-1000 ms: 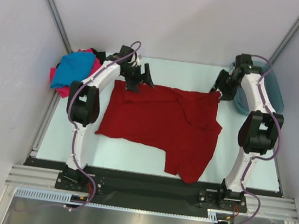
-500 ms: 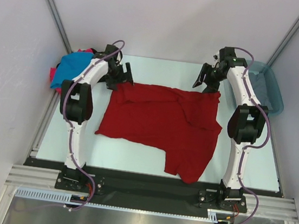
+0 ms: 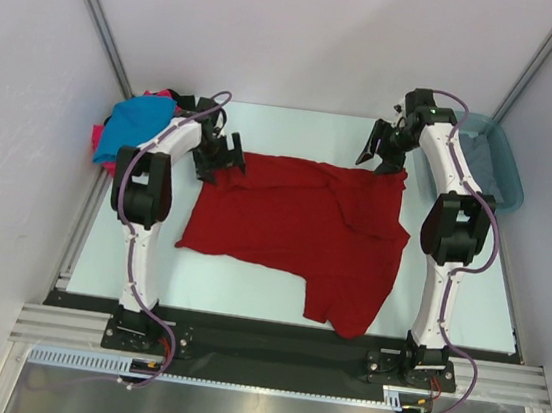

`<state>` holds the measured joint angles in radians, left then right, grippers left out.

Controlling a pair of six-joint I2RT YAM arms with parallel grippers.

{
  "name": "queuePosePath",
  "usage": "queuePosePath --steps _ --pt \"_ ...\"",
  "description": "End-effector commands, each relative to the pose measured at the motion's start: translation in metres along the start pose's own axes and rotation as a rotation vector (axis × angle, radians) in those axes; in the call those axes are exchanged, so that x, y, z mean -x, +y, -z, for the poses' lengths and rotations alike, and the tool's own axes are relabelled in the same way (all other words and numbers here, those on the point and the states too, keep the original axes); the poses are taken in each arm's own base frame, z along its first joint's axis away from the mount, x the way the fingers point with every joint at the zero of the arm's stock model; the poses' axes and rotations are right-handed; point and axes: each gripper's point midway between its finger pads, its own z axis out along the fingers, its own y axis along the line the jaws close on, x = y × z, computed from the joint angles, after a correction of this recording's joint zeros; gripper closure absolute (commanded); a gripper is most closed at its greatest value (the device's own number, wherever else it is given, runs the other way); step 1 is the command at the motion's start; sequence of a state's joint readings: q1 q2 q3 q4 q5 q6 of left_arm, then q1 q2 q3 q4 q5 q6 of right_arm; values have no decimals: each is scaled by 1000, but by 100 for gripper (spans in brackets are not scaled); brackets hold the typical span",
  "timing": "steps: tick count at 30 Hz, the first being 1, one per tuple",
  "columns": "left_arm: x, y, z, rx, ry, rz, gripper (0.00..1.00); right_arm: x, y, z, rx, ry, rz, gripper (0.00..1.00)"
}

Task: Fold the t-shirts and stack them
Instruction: Fold the tshirt

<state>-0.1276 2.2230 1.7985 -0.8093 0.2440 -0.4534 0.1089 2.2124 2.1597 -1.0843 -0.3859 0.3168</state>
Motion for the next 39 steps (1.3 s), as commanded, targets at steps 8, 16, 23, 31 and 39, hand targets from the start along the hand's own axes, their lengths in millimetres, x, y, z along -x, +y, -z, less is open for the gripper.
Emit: queuePosePath --steps 8,16,23,31,39 --pt "17 15 12 89 -83 -12 0 -4 6 7 27 10 6 37" --pt "24 11 5 67 -91 -19 6 -5 5 6 23 15 2 38" --pt "26 5 0 36 -89 -24 50 -7 4 5 18 23 -3 38" --pt "32 12 6 78 -100 -34 72 -11 1 2 14 40 -13 38" --pt "42 24 18 112 -129 -35 98 -13 -1 0 11 48 -15 38"
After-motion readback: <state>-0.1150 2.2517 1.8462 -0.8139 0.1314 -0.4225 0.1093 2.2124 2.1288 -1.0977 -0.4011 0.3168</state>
